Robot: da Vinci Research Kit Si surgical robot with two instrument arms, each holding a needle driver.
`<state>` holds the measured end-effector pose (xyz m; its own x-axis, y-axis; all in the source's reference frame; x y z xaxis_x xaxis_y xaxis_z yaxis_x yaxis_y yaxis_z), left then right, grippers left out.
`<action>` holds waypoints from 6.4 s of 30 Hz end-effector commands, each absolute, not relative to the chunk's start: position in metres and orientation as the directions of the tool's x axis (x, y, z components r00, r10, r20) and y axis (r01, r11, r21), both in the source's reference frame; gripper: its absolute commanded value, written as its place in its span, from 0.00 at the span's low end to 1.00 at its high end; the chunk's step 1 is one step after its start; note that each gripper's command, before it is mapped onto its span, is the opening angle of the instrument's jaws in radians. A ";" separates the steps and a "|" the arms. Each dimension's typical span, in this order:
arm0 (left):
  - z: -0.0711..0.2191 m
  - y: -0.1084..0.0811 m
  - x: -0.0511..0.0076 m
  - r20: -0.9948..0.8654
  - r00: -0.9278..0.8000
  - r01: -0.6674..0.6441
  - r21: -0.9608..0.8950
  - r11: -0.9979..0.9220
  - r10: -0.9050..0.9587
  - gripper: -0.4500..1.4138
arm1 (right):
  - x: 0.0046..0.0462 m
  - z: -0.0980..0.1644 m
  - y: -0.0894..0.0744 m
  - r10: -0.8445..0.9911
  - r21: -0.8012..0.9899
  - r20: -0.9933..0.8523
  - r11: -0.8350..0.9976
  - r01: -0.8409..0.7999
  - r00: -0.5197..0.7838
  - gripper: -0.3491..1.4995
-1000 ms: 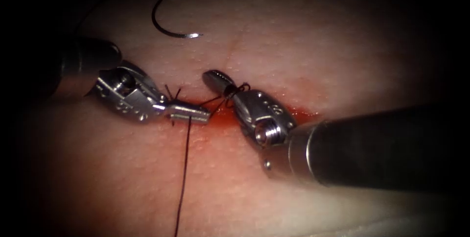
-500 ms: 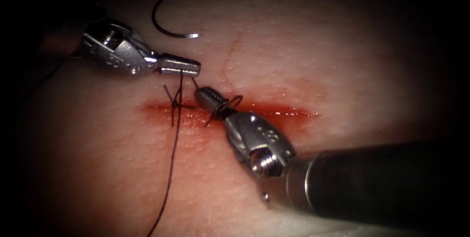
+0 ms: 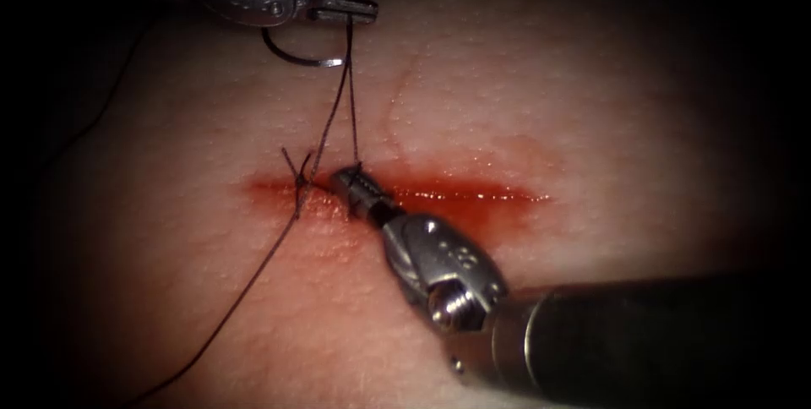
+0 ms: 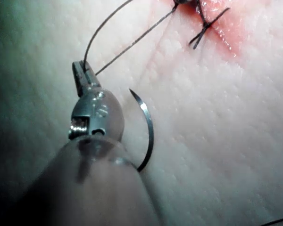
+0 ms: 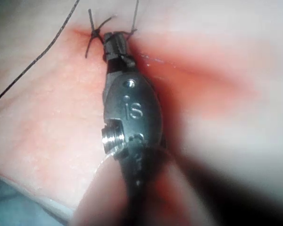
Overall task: Wound Closure
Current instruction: Pull the right jaws down and the left jaws up to secure the knot, then wrap the suture once clockwise around the right tool, then using the right jaws, clamp the suture tail end.
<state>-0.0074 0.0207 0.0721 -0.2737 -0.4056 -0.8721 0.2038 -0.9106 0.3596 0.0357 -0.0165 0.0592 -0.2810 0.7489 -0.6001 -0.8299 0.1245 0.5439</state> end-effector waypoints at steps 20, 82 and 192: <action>0.075 0.025 -0.0092 -0.873 -0.303 0.176 0.342 -0.923 -0.382 0.00 | 0.0371 0.059 -0.020 0.801 0.725 -0.355 -0.089 -0.683 -0.482 0.00; 0.079 0.032 -0.0095 -0.808 -0.358 -0.002 0.502 -0.865 -0.468 0.00 | 0.0395 0.055 -0.027 0.729 0.358 -0.682 0.395 -0.846 0.052 0.00; 0.069 0.006 -0.0031 -0.987 0.102 0.032 -0.120 -0.992 0.122 0.00 | 0.0357 0.061 -0.006 0.572 0.546 -0.780 0.820 0.170 -0.253 0.00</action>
<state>-0.0026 0.0060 0.0682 0.1004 0.1226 -0.9874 0.0304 -0.9923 -0.1201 0.0353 -0.0061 0.0599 -0.2460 0.5727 -0.7820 0.1793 0.8198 0.5439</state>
